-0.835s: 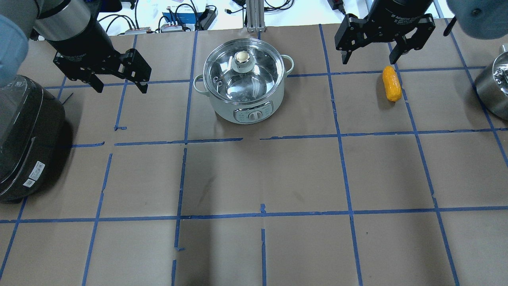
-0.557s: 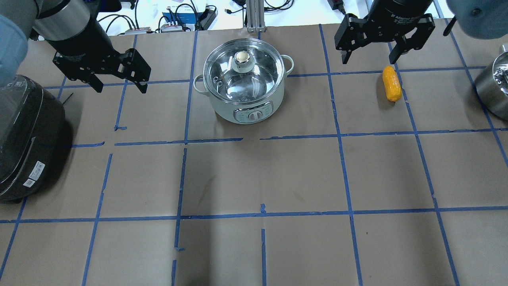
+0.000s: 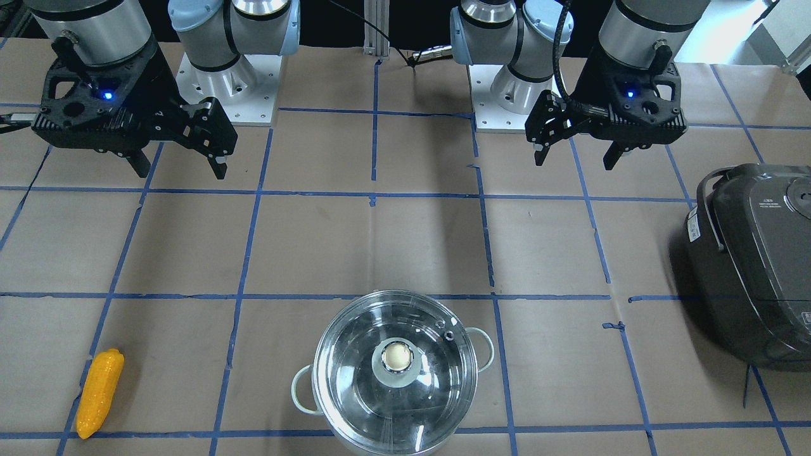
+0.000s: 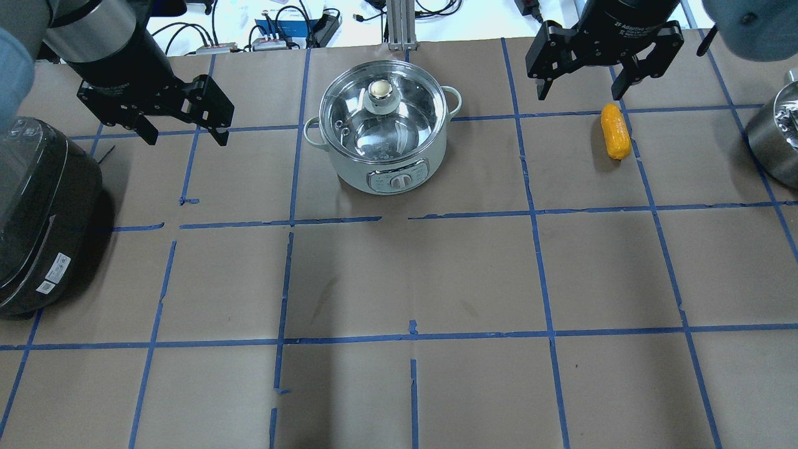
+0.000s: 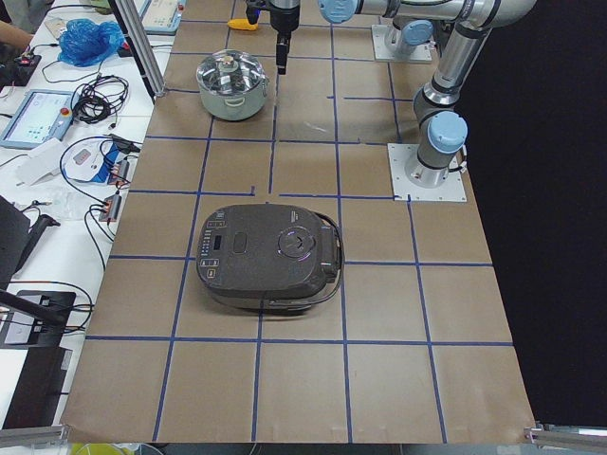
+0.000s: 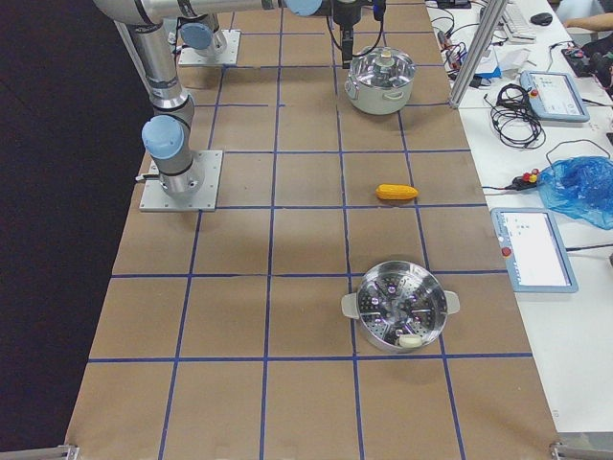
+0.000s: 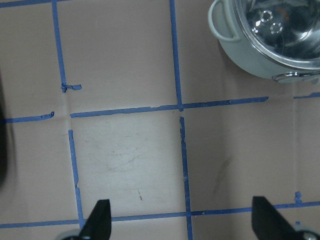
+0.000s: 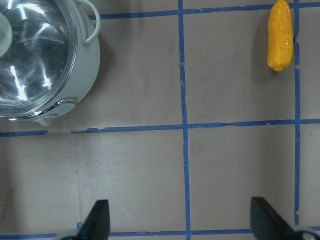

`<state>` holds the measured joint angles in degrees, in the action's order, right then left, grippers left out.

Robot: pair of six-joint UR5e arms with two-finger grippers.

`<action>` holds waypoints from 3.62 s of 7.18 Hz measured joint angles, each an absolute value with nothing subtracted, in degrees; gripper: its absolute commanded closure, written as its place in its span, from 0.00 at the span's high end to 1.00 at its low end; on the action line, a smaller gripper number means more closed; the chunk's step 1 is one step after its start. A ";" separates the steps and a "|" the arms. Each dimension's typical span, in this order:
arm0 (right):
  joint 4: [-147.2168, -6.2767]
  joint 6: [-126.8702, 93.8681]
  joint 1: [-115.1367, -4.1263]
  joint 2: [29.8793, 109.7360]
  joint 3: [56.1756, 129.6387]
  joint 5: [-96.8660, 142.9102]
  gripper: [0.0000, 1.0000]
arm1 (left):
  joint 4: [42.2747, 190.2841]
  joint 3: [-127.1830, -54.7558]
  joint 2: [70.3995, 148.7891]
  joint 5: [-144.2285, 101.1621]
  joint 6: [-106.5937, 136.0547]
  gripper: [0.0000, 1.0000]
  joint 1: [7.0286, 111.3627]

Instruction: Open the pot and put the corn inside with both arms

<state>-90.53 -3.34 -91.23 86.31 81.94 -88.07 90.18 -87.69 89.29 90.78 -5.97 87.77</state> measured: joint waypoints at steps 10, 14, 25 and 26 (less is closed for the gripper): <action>-90.53 -3.34 -91.24 86.31 82.00 -88.07 1.00 | 75.02 -60.37 126.10 87.98 14.58 1.00 103.95; -90.53 -3.34 -91.29 86.33 81.92 -88.07 1.00 | 73.68 -59.09 129.54 87.59 15.42 1.00 104.45; -88.04 -1.95 -90.05 86.37 81.92 -88.98 0.98 | 85.06 -60.20 121.50 88.16 13.31 0.01 102.77; -87.15 -1.72 -88.67 85.09 80.89 -89.05 0.92 | 87.22 -59.64 120.46 88.21 9.88 0.01 99.95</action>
